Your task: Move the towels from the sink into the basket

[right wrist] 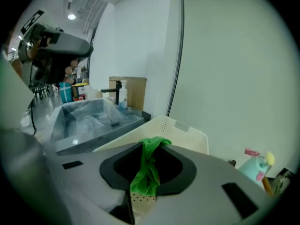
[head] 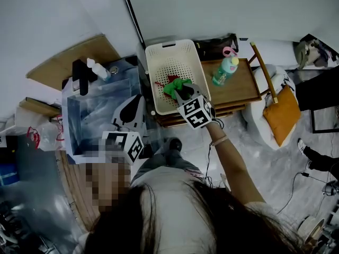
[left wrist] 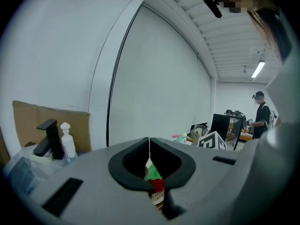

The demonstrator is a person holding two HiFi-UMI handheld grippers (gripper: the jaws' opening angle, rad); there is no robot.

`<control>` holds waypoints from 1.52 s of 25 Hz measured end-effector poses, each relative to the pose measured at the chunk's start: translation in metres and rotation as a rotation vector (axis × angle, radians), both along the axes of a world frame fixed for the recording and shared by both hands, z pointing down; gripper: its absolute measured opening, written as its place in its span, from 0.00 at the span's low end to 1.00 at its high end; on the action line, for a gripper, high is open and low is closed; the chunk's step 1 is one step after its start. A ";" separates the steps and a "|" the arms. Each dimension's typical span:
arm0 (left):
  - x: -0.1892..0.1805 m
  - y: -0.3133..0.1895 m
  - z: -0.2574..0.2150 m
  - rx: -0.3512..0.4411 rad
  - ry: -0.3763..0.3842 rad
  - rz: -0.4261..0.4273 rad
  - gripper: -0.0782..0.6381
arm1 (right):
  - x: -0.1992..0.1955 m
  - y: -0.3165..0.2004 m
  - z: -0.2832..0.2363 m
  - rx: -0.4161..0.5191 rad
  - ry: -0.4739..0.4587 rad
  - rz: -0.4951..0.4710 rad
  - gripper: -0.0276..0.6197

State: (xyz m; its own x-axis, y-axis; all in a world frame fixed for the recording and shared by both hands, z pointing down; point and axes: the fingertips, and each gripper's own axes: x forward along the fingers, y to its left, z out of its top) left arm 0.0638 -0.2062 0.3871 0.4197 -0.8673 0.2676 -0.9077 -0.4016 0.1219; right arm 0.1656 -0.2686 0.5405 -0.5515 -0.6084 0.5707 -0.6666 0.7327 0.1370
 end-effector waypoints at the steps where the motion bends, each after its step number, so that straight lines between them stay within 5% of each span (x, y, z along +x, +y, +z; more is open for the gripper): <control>1: -0.002 0.000 0.001 -0.003 -0.001 -0.003 0.12 | 0.001 -0.003 0.006 -0.003 0.027 -0.007 0.18; 11: -0.008 -0.005 0.003 -0.008 -0.006 -0.008 0.12 | 0.010 -0.025 0.054 -0.108 0.165 0.031 0.22; 24: -0.022 0.010 -0.006 0.019 0.001 0.003 0.12 | 0.008 -0.010 0.014 -0.102 0.009 0.159 0.28; 38: -0.032 0.059 -0.025 0.080 0.011 0.035 0.12 | -0.009 0.046 -0.066 0.046 -0.151 0.234 0.13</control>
